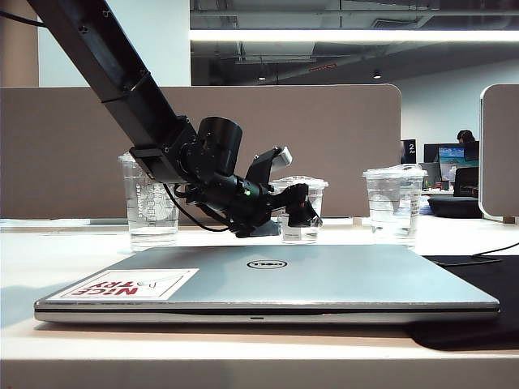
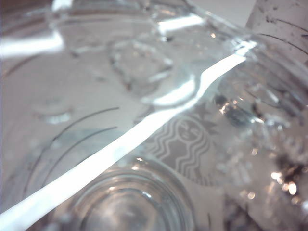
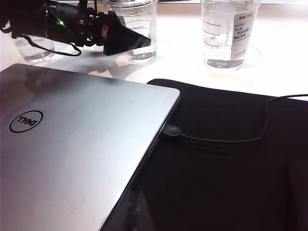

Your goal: Pick up the coffee cup on the middle and place it on the left side of the laptop.

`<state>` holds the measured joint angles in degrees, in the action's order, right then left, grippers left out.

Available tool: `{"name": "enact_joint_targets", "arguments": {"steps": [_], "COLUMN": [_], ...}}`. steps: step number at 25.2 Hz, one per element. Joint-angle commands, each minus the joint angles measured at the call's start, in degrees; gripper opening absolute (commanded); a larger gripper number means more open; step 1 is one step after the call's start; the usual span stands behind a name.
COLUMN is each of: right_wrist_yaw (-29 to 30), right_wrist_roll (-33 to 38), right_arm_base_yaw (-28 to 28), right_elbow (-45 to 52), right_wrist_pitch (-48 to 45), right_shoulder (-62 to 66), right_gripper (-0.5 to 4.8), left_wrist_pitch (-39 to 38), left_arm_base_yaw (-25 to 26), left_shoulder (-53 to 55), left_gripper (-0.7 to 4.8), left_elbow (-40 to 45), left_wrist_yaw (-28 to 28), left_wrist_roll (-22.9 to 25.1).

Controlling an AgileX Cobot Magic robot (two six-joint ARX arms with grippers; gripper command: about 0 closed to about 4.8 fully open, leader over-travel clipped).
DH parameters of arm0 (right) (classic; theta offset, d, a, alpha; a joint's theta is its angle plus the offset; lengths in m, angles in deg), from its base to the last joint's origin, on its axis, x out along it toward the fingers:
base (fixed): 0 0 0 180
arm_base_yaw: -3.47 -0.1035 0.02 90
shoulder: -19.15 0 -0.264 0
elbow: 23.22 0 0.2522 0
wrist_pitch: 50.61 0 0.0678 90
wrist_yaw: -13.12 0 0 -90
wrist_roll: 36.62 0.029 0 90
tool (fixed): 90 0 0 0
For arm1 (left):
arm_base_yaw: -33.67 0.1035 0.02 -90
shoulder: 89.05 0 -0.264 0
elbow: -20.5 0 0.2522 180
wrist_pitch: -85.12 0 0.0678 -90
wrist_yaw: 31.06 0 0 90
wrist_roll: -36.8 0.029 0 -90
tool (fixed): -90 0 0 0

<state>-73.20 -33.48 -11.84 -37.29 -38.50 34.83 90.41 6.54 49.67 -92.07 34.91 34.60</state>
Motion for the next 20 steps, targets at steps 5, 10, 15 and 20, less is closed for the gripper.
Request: {"name": "enact_joint_targets", "arguments": {"steps": [5, 10, 15, 20], "right_wrist_yaw": [0.09, 0.09, 0.09, 0.09], "right_wrist_roll": [-0.15, -0.15, -0.15, -0.15], "right_arm_base_yaw": [-0.09, -0.09, -0.09, -0.09], "right_elbow": [0.24, 0.24, 0.24, 0.24], "right_wrist_pitch": [-1.16, -1.16, -1.16, -1.16], "right_shoulder": [-0.09, -0.09, -0.09, -0.09], "right_gripper": [-0.05, -0.05, -0.05, -0.05], "left_wrist_pitch": [0.79, 1.25, 1.22, 1.20], "left_arm_base_yaw": [0.02, 0.04, 0.04, 0.07], "left_shoulder": [-0.13, -0.15, -0.15, -0.22], "left_gripper": [4.09, 3.78, 2.92, 2.92], "left_elbow": [-0.35, -0.35, -0.35, -0.35], "left_wrist_yaw": [-0.22, -0.15, -0.17, -0.26], "left_wrist_roll": [0.26, 0.26, 0.26, 0.26]}}
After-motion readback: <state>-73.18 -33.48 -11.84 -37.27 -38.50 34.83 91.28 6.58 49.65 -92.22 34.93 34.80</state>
